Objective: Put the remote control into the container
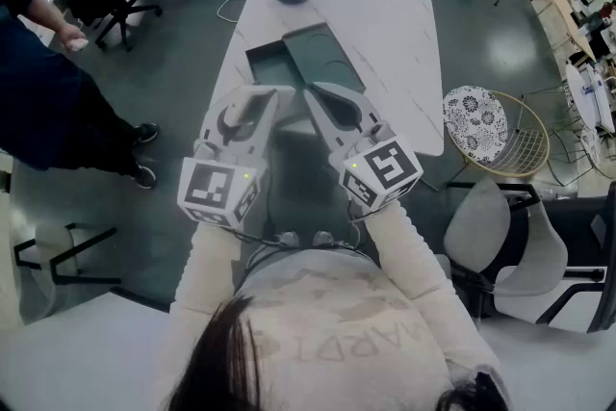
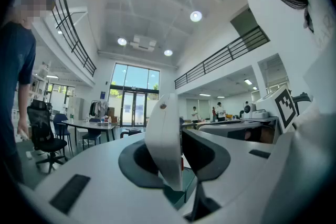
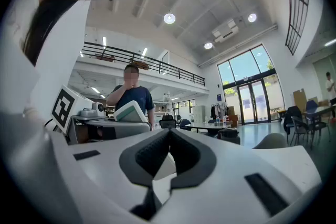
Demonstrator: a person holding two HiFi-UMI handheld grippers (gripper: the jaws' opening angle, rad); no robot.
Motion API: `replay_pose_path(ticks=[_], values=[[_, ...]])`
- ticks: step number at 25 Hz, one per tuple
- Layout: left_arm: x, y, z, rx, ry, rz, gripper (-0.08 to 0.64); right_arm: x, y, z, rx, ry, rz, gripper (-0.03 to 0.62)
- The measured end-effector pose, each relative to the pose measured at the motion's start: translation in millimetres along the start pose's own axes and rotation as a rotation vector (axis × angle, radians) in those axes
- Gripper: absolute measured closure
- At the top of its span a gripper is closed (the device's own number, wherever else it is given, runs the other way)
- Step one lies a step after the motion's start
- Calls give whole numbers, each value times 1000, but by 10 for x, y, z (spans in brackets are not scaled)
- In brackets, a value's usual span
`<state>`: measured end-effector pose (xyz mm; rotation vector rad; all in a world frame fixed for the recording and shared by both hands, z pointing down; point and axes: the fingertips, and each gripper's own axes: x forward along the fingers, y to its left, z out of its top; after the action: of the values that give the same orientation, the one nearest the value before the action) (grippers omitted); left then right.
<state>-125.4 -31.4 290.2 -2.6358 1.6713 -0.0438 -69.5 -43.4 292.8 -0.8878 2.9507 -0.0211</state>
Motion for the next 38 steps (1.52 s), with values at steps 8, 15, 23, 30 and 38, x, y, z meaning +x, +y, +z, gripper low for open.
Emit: replay_pose_path(ticks=[8, 15, 23, 30, 38], values=[[-13, -10, -22, -1, 0, 3, 454, -14, 4, -23, -1, 2, 1, 575], [-40, -18, -11, -5, 1, 1, 454, -19, 37, -11, -4, 5, 2, 575], [-35, 0, -29, -7, 0, -6, 454, -24, 75, -14, 3, -1, -1, 575], [-8, 84, -87, -2, 16, -24, 454, 10, 115, -19, 4, -3, -26, 575], [160, 253, -354, 44, 84, -76, 454, 32, 190, -86, 4, 5, -84, 575]])
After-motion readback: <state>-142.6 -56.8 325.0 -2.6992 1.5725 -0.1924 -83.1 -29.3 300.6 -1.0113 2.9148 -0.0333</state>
